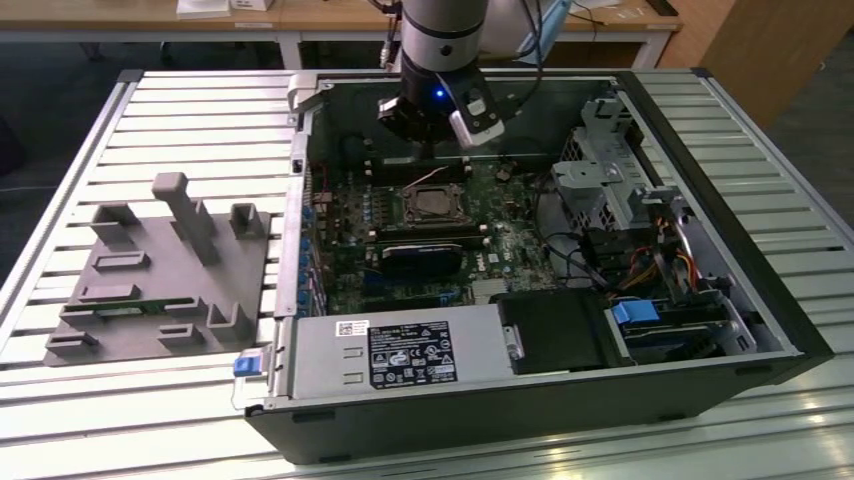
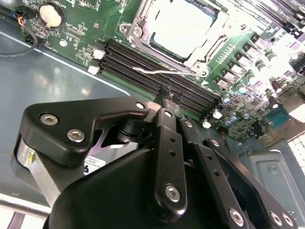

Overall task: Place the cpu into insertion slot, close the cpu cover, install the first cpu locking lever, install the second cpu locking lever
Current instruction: 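Install the first cpu locking lever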

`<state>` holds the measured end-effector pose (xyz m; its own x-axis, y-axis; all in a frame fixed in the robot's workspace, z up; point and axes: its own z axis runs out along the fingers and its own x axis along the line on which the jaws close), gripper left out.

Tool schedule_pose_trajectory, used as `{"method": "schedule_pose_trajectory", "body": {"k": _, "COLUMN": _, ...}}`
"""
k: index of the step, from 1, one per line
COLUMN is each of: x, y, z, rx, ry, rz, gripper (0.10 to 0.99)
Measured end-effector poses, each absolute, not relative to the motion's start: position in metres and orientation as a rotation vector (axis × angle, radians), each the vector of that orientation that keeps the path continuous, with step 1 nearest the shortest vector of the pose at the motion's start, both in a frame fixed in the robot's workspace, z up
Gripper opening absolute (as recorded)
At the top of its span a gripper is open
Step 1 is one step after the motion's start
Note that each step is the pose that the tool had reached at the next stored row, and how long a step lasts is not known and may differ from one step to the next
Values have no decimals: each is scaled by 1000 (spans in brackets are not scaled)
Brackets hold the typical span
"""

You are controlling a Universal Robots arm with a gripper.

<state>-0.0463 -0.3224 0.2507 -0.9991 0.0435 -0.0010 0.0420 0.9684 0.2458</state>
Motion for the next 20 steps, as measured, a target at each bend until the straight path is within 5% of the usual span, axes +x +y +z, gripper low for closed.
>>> {"method": "schedule_pose_trajectory", "body": {"k": 20, "x": -56, "y": -322, "z": 240, "rx": 43, "ry": 2985, "rz": 342, "gripper": 102}}
